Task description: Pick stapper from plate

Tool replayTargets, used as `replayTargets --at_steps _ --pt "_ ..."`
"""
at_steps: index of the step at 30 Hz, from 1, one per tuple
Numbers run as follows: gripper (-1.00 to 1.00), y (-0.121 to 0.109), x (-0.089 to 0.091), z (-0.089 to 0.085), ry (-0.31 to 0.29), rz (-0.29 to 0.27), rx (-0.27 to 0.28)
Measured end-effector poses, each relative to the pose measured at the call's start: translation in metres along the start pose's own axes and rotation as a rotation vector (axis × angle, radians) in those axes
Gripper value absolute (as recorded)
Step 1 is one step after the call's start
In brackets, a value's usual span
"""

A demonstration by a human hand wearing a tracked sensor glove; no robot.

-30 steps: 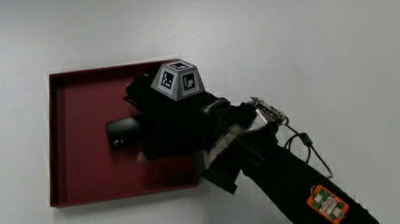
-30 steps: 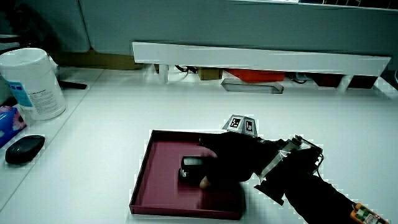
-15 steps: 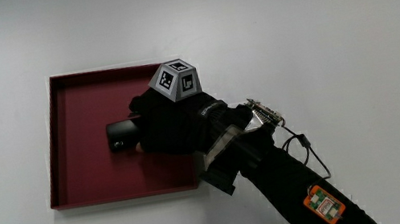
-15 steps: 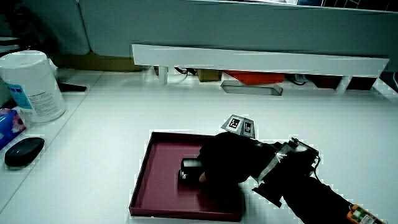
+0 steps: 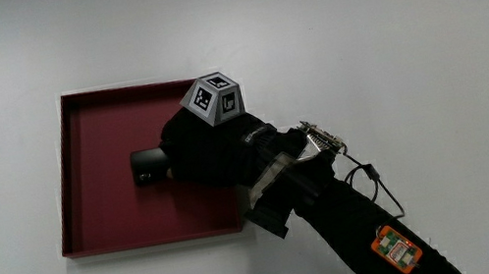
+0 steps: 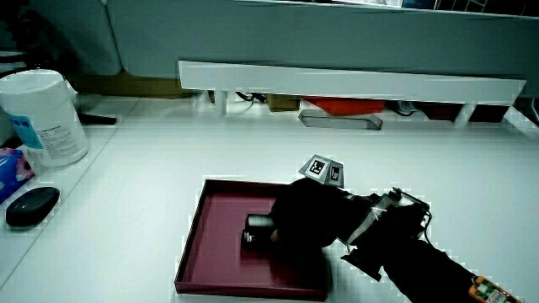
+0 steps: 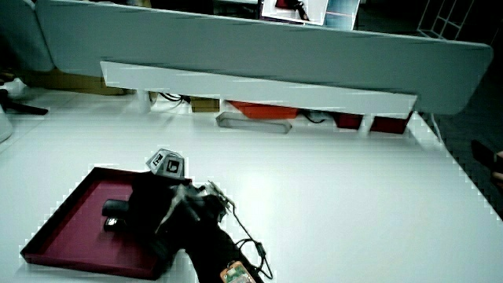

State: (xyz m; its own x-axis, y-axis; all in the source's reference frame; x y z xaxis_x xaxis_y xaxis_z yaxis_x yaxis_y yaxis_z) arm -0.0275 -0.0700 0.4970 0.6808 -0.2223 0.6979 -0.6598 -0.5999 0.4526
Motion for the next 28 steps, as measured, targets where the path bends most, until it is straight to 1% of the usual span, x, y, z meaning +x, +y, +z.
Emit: replayTargets --at_steps 2,3,4,5,6,7,8,9,10,11,12,13,14,16,17,18,19,20,21,22,23,24,25,26,27,28 --pt "1.0 0.001 0.002 0.001 0.001 -0.005 -0.001" --pt "1.0 -0.002 -0.001 0.005 -0.003 0.005 0.009" --pt "1.0 -0.002 0.0 0.007 -0.007 0.002 0.014" --pt "1.0 -0.007 -0.005 0.014 0.003 0.016 0.028" --pt "1.0 -0.01 -0.006 0.018 -0.002 0.02 0.027" --pt "1.0 -0.013 -0.007 0.023 -0.005 0.023 0.043" --pt "1.0 -0.016 -0.009 0.028 -0.003 0.038 0.044" --pt "1.0 -0.019 -0.01 0.033 -0.024 0.025 0.068" --pt "1.0 -0.022 -0.01 0.037 -0.038 0.026 0.074" --pt "1.0 -0.026 -0.011 0.043 -0.025 0.026 0.076" --pt "1.0 -0.028 -0.01 0.047 -0.031 0.032 0.075" --pt "1.0 -0.035 -0.015 0.054 -0.015 0.047 0.089" --pt "1.0 -0.036 -0.012 0.056 -0.032 0.037 0.089" --pt "1.0 -0.042 -0.01 0.065 -0.039 0.023 0.118" --pt "1.0 -0.044 -0.007 0.069 -0.032 0.036 0.105" --pt "1.0 -0.05 -0.009 0.076 -0.025 0.044 0.13" --pt "1.0 -0.054 -0.009 0.081 -0.032 0.029 0.134" --pt "1.0 -0.053 -0.003 0.083 -0.072 -0.001 0.141" --pt "1.0 -0.059 -0.007 0.09 -0.055 0.008 0.159" --pt "1.0 -0.06 -0.003 0.092 -0.061 0.0 0.159" --pt "1.0 -0.065 -0.005 0.098 -0.041 0.005 0.182" --pt "1.0 -0.067 -0.002 0.101 -0.034 0.004 0.182" --pt "1.0 -0.067 0.005 0.103 -0.05 -0.014 0.185" --pt "1.0 -0.059 0.022 0.101 -0.031 0.065 0.174" --pt "1.0 -0.061 0.027 0.104 -0.025 0.068 0.182" --pt "1.0 -0.078 0.011 0.114 -0.031 -0.024 0.209"
